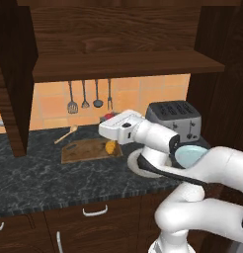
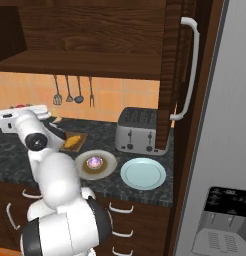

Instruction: From the different types of pastries on the counter, select a croissant and place it on the cutting board. Then retrieve a jar of jam from the cabinet and place it alongside the croissant on the cutting board.

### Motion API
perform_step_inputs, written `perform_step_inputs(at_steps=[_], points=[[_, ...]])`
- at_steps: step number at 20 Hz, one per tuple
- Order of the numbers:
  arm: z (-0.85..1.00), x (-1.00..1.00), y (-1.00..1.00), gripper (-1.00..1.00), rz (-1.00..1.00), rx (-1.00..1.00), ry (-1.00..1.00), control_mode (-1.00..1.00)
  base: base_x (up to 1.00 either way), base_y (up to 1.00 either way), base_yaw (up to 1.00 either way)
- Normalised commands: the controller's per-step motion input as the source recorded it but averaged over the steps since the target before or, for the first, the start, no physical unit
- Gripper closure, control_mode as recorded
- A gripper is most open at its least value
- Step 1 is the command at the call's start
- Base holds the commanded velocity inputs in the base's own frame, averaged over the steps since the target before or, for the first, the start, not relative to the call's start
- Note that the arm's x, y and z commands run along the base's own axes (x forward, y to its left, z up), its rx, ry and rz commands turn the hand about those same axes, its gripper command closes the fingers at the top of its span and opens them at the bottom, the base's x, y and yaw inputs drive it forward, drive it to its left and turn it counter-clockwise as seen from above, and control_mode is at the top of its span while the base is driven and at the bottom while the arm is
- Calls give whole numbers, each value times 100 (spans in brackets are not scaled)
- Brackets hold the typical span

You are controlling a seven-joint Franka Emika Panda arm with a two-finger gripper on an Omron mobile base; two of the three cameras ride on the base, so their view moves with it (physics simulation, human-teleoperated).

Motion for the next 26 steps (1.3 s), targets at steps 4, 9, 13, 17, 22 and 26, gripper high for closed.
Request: perform_step_inputs(at_steps=[4, 9, 13, 17, 22, 26], points=[[-41, 79, -14, 100, 46, 0, -1, -100, 0, 0, 0], [-33, 72, -2, 100, 21, 0, -2, -100, 0, 0, 0], [-71, 84, 0, 100, 24, 0, -1, -100, 0, 0, 0], [-12, 9, 0, 100, 13, 0, 0, -100, 0, 0, 0], [-87, 0, 0, 100, 22, 1, -2, -100, 0, 0, 0], [-63, 17, -12, 100, 26, 8, 0, -100, 0, 0, 0]])
